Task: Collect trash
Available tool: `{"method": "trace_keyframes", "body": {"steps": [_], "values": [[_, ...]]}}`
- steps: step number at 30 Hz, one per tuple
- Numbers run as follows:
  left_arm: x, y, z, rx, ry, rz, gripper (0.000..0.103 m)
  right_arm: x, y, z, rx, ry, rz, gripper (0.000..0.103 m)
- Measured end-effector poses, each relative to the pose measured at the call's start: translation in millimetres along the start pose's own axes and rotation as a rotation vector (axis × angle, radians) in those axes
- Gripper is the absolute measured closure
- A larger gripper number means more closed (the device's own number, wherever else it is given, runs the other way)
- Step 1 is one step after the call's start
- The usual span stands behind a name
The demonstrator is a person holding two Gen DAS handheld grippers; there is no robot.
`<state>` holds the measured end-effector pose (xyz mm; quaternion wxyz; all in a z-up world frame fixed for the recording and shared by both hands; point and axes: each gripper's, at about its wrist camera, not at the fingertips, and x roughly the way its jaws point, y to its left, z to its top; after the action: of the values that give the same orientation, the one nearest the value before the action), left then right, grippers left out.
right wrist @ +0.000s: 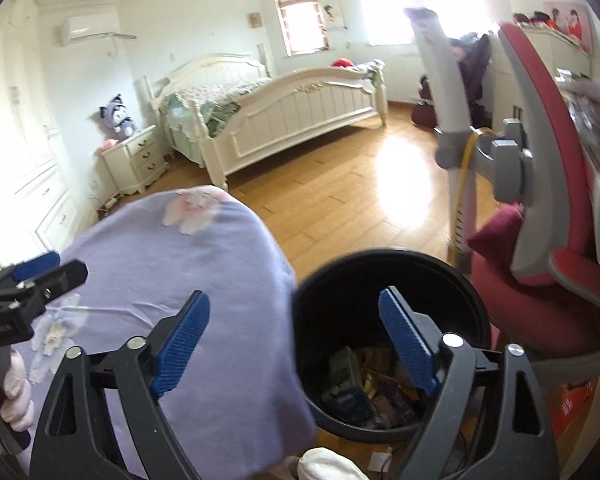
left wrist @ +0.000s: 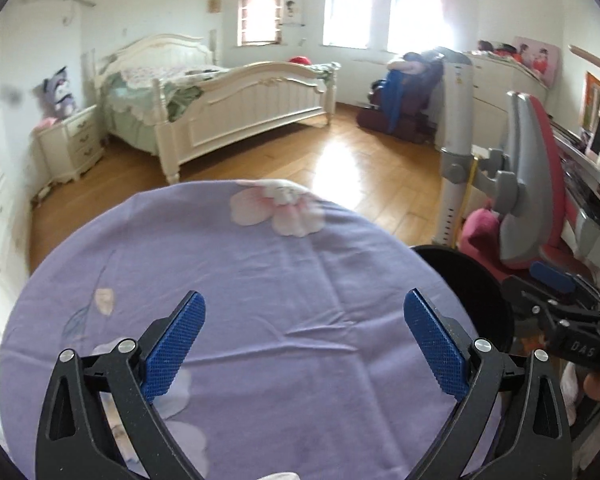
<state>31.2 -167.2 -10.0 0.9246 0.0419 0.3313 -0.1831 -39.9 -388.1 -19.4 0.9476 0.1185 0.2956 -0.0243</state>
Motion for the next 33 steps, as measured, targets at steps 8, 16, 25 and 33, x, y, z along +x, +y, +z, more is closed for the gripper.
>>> {"method": "trace_keyframes", "body": {"steps": [8,16,25,33], "values": [[-27.1,94.1,-29.6,-0.121,-0.026,0.21,0.005,3.4,88.7,14.4,-0.147,-0.078,0.097,0.005],[-35.7,129.8,-52.3,-0.174,-0.055,0.326,0.005,11.8,142.8,7.9,-0.224,-0.176,0.14,0.005],[-37.6,134.3,-52.3,-0.209,-0.081,0.331,0.005,9.7,138.0,-1.9,-0.17,-0.269,0.097,0.005],[-42.9,124.2,-50.7,-0.175,-0.13,0.354,0.005,10.6,140.4,-0.3,-0.179,-0.268,0.093,0.005]]}}
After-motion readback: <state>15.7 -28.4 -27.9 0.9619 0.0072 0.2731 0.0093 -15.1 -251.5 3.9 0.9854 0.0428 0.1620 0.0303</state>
